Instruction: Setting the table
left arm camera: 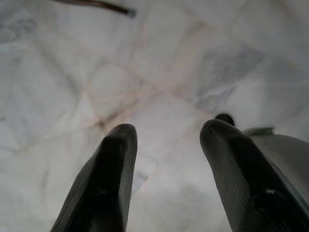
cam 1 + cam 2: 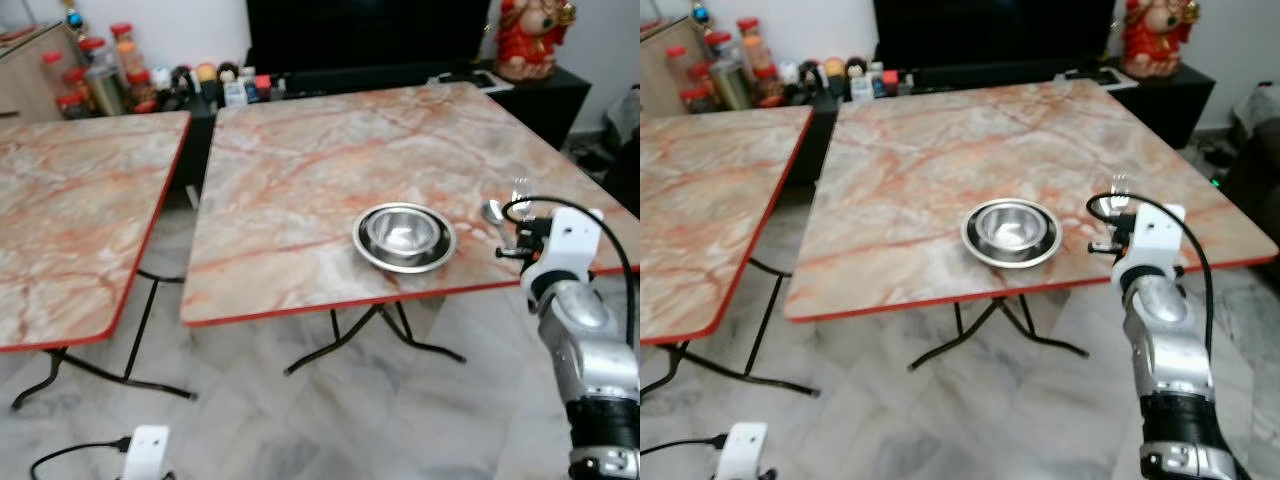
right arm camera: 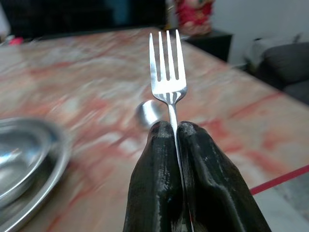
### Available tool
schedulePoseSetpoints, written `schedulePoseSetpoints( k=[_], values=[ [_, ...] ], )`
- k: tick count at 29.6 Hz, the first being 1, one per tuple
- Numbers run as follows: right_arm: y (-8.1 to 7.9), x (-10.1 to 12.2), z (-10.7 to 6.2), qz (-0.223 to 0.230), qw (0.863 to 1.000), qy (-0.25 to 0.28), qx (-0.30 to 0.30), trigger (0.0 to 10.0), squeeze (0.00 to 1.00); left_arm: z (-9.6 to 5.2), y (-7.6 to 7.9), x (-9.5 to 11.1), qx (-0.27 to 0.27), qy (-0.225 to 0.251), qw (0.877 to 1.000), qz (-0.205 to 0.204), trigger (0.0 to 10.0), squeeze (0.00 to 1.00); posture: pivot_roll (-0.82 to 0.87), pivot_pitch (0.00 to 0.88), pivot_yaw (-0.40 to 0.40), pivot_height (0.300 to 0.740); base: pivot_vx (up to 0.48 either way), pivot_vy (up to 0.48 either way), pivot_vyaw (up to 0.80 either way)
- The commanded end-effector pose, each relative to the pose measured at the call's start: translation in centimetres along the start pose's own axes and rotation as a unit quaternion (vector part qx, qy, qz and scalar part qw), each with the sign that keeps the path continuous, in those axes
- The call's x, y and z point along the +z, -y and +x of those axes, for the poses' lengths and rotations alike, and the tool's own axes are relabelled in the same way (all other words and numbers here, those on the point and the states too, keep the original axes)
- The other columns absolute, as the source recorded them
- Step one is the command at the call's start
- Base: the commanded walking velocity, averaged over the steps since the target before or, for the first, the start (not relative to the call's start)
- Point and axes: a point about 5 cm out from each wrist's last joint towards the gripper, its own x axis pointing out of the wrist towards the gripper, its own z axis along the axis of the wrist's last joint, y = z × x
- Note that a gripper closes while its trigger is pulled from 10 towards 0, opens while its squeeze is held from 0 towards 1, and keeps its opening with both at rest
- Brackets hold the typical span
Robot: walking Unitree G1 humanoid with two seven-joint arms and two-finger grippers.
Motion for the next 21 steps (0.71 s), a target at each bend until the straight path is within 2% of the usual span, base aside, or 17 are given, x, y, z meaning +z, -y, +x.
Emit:
schedulePoseSetpoints(
  k=[1, 21],
  values=[
    [-0.92, 0.97, 0.21, 0.001, 1.000, 0.017, 0.014, 10.0, 0.00, -0.09, -1.28, -0.12, 0.015, -0.005, 1.000, 0.004, 10.0, 0.00, 0.01, 0.007, 0.015, 0.740, 0.304, 0.000, 0.00],
    [-1.07, 1.42, 0.19, -0.002, 0.999, 0.025, 0.024, 10.0, 0.00, -0.10, -1.34, -0.13, 0.015, -0.005, 1.000, 0.004, 10.0, 0.00, 0.01, 0.009, 0.019, 0.740, 0.303, 0.000, 0.00]
  ],
)
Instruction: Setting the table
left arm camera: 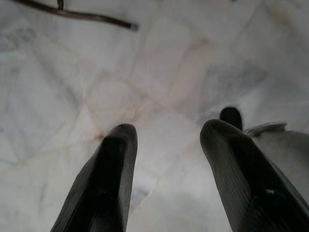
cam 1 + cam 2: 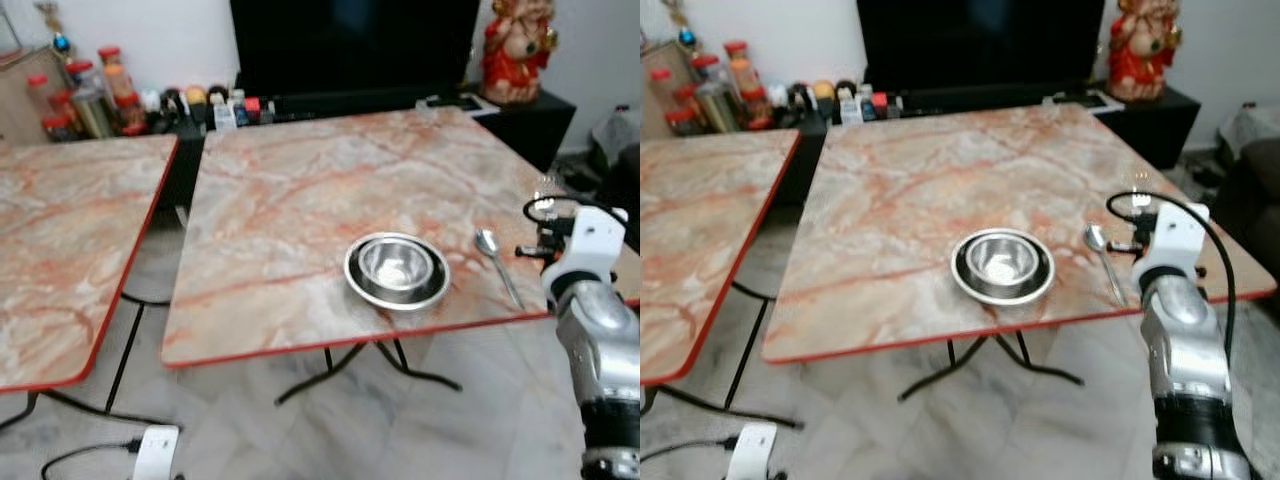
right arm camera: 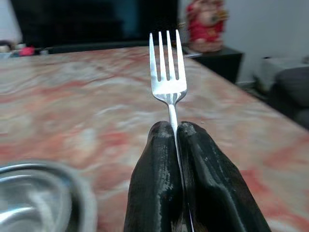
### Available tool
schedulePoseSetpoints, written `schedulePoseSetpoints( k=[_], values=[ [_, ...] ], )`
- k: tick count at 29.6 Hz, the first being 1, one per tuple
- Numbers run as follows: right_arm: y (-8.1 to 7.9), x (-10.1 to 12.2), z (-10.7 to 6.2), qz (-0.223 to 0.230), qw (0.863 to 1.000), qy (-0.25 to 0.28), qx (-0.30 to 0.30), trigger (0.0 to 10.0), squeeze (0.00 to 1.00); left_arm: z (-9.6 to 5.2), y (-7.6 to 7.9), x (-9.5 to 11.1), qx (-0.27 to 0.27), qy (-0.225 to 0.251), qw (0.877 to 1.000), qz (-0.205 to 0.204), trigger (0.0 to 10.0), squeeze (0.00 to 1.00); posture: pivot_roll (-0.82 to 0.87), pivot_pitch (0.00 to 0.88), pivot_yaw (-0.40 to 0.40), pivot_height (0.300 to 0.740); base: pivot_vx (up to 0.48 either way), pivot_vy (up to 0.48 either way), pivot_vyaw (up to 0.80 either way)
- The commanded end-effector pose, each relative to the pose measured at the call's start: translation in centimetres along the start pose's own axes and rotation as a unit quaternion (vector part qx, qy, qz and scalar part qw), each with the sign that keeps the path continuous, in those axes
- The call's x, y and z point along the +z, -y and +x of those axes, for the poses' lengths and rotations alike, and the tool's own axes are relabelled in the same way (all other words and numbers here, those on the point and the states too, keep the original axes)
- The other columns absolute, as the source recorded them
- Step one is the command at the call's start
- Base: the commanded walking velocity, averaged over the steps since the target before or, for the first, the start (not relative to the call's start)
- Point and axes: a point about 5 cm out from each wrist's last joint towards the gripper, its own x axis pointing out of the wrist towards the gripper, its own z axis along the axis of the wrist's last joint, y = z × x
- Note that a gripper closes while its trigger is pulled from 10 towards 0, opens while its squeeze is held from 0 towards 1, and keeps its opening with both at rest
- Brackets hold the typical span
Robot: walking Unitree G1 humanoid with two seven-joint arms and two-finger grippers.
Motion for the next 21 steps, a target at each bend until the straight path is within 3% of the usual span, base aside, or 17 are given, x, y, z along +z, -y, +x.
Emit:
schedulePoseSetpoints(
  k=[1, 21],
  values=[
    [0.58, 0.72, -0.10, -0.002, 1.000, 0.012, -0.007, 10.0, 0.00, 0.07, 0.20, 0.37, -0.002, 0.003, 1.000, 0.001, 10.0, 0.00, 0.01, 0.008, 0.019, 0.740, 0.304, 0.000, 0.00],
    [1.36, 0.63, 0.10, -0.008, 1.000, -0.002, -0.015, 10.0, 0.00, 0.07, 0.21, 0.30, -0.015, -0.007, 1.000, 0.005, 10.0, 0.00, 0.01, 0.003, 0.027, 0.740, 0.261, 0.000, 0.00]
  ],
)
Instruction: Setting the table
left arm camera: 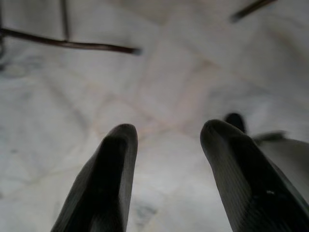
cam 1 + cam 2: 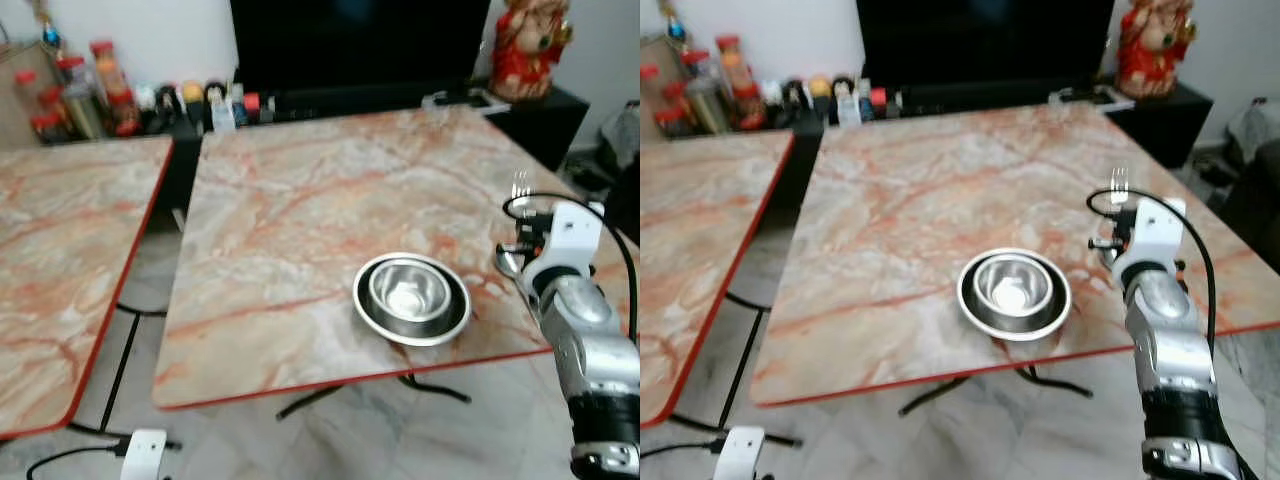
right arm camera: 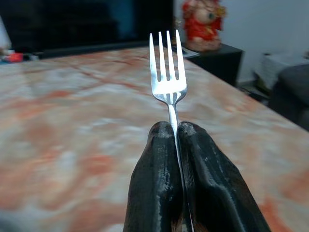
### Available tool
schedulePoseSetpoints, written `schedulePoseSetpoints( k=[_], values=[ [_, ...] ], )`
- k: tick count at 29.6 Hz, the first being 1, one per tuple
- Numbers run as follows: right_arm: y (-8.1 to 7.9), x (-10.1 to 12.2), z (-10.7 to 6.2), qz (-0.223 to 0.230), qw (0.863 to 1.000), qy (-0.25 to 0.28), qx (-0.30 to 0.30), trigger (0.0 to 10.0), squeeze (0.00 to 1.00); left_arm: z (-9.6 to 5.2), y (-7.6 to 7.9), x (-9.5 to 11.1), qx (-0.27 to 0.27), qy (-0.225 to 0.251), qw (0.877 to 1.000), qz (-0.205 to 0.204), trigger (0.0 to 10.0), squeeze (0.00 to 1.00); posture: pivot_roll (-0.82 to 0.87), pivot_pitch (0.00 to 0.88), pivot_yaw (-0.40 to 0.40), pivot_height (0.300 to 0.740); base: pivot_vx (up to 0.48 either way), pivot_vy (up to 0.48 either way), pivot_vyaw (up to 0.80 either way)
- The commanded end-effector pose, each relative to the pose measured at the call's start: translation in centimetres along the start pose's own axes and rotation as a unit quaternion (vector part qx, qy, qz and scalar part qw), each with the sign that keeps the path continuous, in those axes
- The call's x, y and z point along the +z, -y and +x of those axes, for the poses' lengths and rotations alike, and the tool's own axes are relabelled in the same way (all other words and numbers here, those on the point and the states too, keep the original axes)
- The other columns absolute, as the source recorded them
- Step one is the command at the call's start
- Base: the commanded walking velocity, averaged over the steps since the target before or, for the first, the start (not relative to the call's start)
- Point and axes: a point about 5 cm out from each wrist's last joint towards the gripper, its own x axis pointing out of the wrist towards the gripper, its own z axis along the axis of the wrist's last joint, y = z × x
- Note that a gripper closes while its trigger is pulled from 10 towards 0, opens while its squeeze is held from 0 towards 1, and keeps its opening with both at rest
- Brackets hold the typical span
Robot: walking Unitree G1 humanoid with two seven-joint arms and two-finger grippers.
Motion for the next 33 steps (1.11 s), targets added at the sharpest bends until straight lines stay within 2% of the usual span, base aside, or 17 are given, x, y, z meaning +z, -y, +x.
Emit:
schedulePoseSetpoints(
  k=[1, 14, 18, 21, 25, 33],
  values=[
    [-0.1, 0.6, 0.1, 0.002, 1.000, 0.005, 0.002, 10.0, 0.00, 0.0, -0.4, 0.0, 0.001, -0.004, 1.000, 0.004, 10.0, 0.00, 0.01, 0.003, 0.027, 0.740, 0.000, 0.000, 0.00],
    [0.2, 0.3, 1.0, -0.012, 0.998, -0.057, 0.031, 10.0, 0.00, 0.0, -0.3, -0.1, -0.003, -0.009, 1.000, 0.008, 10.0, 0.00, 0.01, 0.004, 0.023, 0.740, 0.000, 0.000, 0.00],
    [0.2, -0.2, 1.1, 0.003, 0.995, -0.095, 0.027, 10.0, 0.00, 0.0, -0.3, -0.1, -0.007, -0.011, 1.000, 0.009, 10.0, 0.00, 0.01, 0.000, 0.021, 0.740, 0.000, 0.000, 0.00],
    [0.1, -0.9, 1.0, -0.007, 0.992, -0.122, 0.034, 10.0, 0.00, 0.0, -0.3, -0.1, -0.008, -0.011, 1.000, 0.010, 10.0, 0.00, 0.01, 0.000, 0.019, 0.740, 0.000, 0.000, 0.00],
    [0.3, -2.2, 0.5, 0.010, 0.988, -0.151, 0.033, 10.0, 0.00, 0.0, -0.2, -0.1, -0.011, -0.014, 1.000, 0.012, 10.0, 0.00, 0.00, 0.000, 0.020, 0.740, 0.000, 0.000, 0.00],
    [-0.2, -2.8, 0.0, 0.030, 0.985, -0.166, 0.047, 10.0, 0.00, 0.0, -0.2, -0.1, -0.011, -0.016, 1.000, 0.012, 10.0, 0.00, 0.00, 0.021, 0.012, 0.740, 0.000, 0.000, 0.00]
  ],
)
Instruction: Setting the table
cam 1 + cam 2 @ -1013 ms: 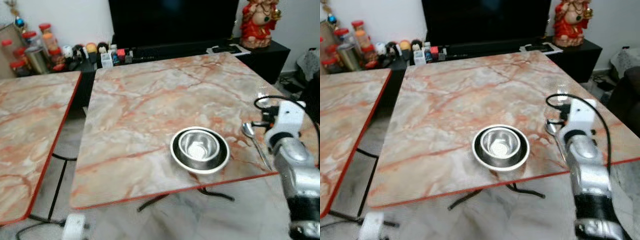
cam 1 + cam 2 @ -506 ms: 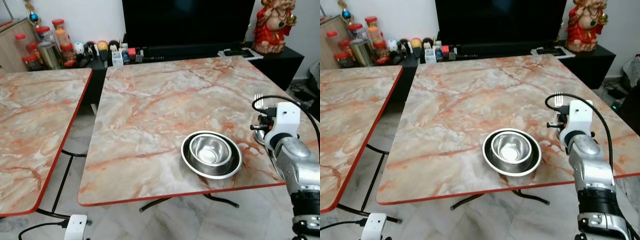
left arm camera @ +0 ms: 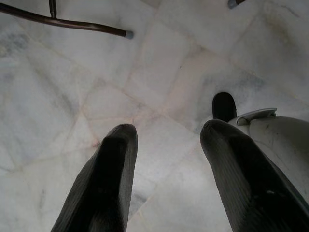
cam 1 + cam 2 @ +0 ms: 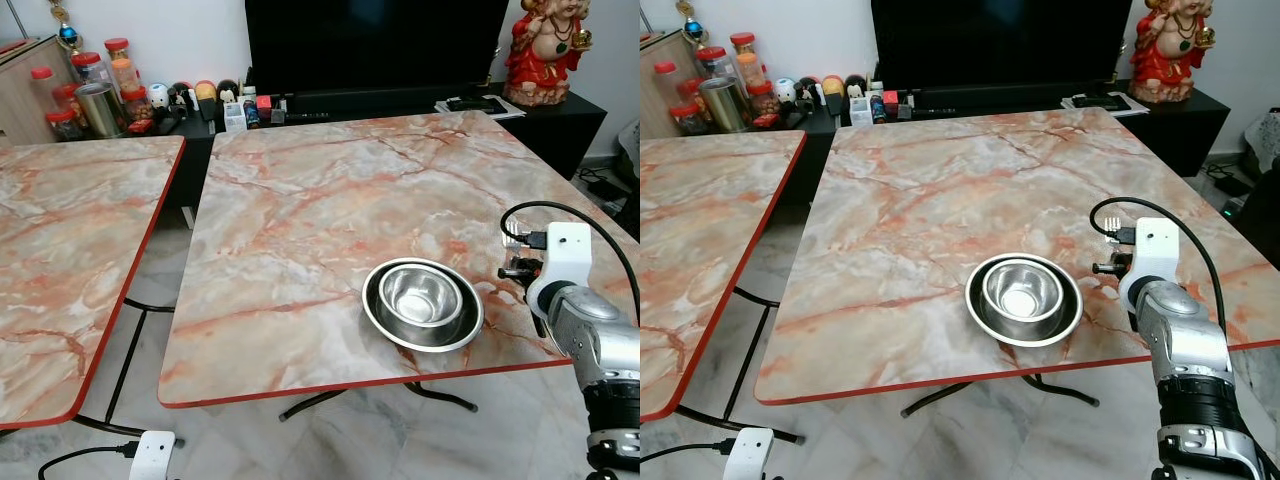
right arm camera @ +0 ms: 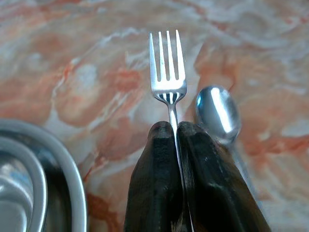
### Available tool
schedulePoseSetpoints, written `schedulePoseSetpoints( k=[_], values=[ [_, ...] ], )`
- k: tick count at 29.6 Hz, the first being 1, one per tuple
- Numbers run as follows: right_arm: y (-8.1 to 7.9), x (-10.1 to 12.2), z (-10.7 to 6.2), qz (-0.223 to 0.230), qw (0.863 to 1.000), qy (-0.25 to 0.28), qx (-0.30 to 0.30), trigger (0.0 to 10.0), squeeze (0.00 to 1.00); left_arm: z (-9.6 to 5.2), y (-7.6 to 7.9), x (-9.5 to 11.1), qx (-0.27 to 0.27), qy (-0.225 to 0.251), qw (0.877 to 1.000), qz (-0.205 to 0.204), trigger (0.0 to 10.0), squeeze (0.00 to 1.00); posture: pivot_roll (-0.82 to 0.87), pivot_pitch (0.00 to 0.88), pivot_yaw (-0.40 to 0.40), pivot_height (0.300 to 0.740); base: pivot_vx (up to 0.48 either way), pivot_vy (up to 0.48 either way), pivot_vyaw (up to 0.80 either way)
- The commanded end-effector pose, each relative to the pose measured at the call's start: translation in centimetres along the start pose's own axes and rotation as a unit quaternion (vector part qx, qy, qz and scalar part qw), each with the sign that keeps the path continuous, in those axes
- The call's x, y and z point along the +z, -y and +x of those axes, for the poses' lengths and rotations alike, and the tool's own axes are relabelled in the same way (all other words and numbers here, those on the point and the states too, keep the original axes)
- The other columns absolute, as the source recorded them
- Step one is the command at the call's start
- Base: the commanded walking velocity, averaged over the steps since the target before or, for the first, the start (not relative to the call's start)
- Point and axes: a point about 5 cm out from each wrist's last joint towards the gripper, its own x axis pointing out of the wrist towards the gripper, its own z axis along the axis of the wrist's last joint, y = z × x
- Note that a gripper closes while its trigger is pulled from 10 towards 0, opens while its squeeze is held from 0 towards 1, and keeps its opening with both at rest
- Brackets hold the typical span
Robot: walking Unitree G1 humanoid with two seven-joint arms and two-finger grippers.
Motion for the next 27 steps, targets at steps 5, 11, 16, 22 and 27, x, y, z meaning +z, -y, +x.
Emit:
schedulePoseSetpoints(
  k=[5, 11, 16, 22, 27],
  values=[
    [-0.9, 0.2, -1.0, 0.026, 0.999, 0.034, 0.012, 10.0, 0.00, 0.0, -0.1, 0.1, -0.003, -0.006, 1.000, 0.007, 10.0, 0.00, -0.01, 0.032, 0.013, 0.740, 0.000, 0.000, 0.00],
    [-1.3, 0.3, -1.7, 0.021, 0.999, 0.044, 0.022, 10.0, 0.00, 0.0, 0.0, 0.2, -0.005, -0.005, 1.000, 0.013, 10.0, 0.00, -0.02, 0.043, 0.015, 0.740, 0.000, 0.000, 0.00],
    [-0.6, 0.0, -2.0, 0.011, 0.999, 0.041, 0.018, 10.0, 0.00, 0.0, 0.0, 0.3, -0.005, -0.004, 1.000, 0.013, 10.0, 0.00, -0.02, 0.052, 0.017, 0.740, 0.000, 0.000, 0.00],
    [-0.2, -0.7, -2.2, 0.012, 0.999, 0.033, 0.014, 10.0, 0.00, 0.0, -0.1, 0.3, -0.005, -0.005, 1.000, 0.012, 10.0, 0.00, -0.02, 0.055, 0.016, 0.740, 0.000, 0.000, 0.00],
    [-0.5, -1.2, -2.1, 0.018, 0.999, 0.027, 0.024, 10.0, 0.00, 0.0, -0.1, 0.3, -0.005, -0.005, 1.000, 0.012, 10.0, 0.00, -0.02, 0.061, 0.016, 0.740, 0.000, 0.000, 0.00]
  ],
)
